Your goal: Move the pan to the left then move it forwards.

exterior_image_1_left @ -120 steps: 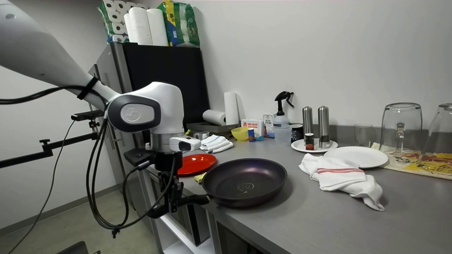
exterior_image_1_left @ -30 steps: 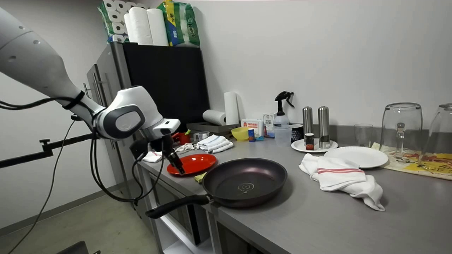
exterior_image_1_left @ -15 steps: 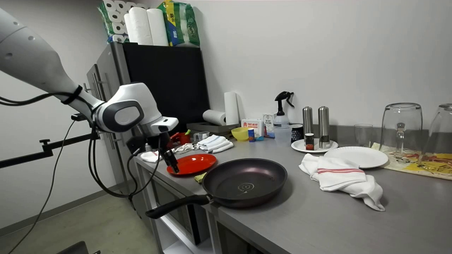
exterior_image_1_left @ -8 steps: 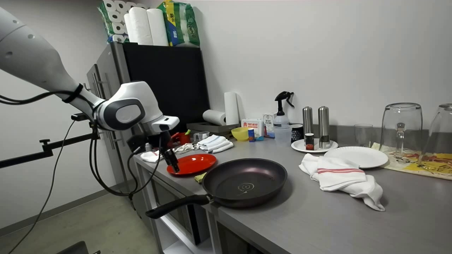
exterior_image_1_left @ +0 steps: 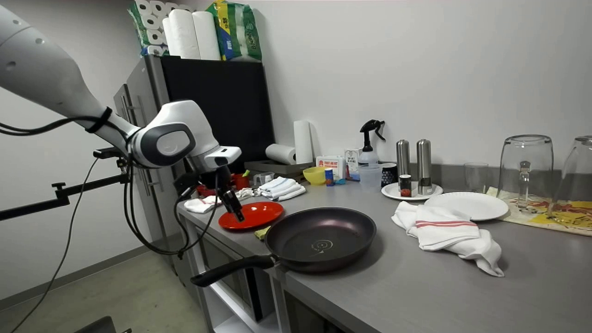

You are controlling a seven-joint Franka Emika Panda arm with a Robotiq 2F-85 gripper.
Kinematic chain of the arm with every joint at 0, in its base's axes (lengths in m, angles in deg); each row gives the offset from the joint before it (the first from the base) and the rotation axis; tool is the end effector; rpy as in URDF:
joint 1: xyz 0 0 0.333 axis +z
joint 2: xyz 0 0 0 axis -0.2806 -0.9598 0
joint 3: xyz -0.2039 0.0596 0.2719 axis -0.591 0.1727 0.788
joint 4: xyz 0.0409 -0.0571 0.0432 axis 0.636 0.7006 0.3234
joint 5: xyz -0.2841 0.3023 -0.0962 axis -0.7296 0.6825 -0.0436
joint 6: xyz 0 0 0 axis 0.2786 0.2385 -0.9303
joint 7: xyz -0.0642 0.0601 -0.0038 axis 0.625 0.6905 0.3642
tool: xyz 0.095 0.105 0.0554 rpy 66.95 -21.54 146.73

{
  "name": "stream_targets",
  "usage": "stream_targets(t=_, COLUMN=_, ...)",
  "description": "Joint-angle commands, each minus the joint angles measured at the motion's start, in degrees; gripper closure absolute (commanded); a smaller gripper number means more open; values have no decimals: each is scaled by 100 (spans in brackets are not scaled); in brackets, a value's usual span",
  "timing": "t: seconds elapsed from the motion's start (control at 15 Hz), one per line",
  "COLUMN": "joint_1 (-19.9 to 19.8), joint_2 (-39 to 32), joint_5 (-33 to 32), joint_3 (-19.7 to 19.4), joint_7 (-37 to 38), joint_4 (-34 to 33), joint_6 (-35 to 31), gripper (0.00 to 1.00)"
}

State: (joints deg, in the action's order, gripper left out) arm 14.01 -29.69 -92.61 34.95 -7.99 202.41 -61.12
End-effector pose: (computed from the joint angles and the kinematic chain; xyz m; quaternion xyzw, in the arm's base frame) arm 0.5117 0.0086 0.3268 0.9837 -0.1100 0.1420 0.0076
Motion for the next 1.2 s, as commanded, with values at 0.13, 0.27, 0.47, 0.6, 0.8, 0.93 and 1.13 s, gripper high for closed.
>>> stream_targets(t=0.13, joint_1=-304, joint_2=278, joint_5=-338, joint_3=-207, joint_7=90, joint_4=-336, joint_6=1155, gripper=0)
stream_targets(t=0.27, joint_1=-399, joint_2=318, joint_5=-425, joint_3=-257, joint_7=202, joint_4=-458, joint_6=1634, gripper=0)
stream_targets(t=0.47, joint_1=-497, joint_2=337, joint_5=-623, joint_3=-309, joint_7=222, joint_4=-612, joint_6=2256, gripper=0)
stream_targets(t=0.6, joint_1=-514, joint_2=316, joint_5=-693, joint_3=-380, joint_7=-23, joint_4=-661, joint_6=2472, gripper=0)
stream_targets(t=0.8, joint_1=-519, joint_2=253, joint_5=-774, joint_3=-454, joint_7=-149, joint_4=-677, joint_6=2625, gripper=0)
stream_targets(t=0.93, joint_1=-502, joint_2=220, joint_5=-679, joint_3=-510, joint_7=-253, joint_4=-653, joint_6=2723, gripper=0)
stream_targets(t=1.13, joint_1=-547, joint_2=87, joint_5=-792, joint_3=-579, joint_7=-262, joint_4=-672, joint_6=2748, gripper=0)
